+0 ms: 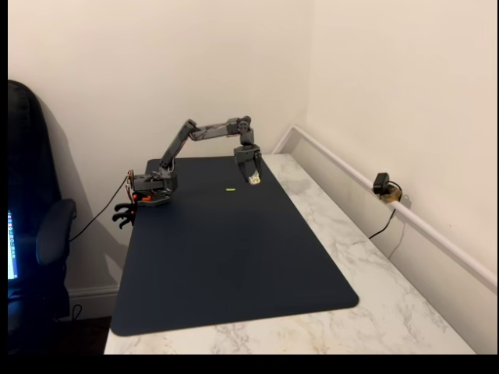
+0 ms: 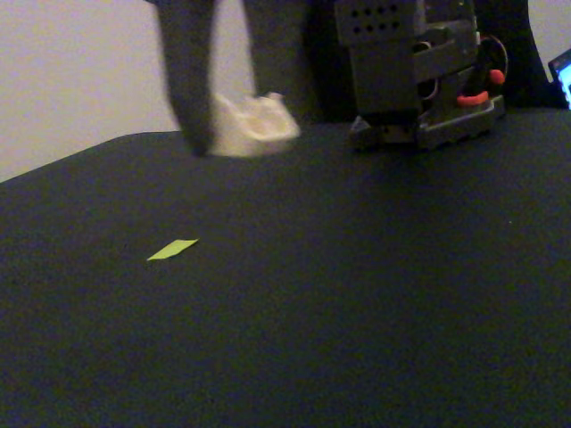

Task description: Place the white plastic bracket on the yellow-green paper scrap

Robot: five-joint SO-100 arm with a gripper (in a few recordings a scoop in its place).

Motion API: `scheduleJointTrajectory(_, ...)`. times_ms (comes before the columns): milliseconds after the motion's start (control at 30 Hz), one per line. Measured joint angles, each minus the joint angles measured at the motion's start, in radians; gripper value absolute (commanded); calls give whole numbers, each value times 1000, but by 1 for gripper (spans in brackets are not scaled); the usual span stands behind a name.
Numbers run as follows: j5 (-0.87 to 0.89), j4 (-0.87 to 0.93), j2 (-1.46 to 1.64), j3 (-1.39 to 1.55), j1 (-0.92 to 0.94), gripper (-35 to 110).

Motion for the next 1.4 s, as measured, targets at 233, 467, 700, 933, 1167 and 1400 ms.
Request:
scheduleJointTrajectory(233,52,-146,279,456,100,0)
scheduleJointTrajectory(467,110,-215,426,703,181,0)
scheduleJointTrajectory(700,147,-265,454,796,250,0)
scheduleJointTrajectory(933,147,-337,449,851,339,0)
scheduleJointTrajectory(1167,138,-380,417,888,357,0)
scheduleJointTrajectory(1400,124,-400,364,888,376,12)
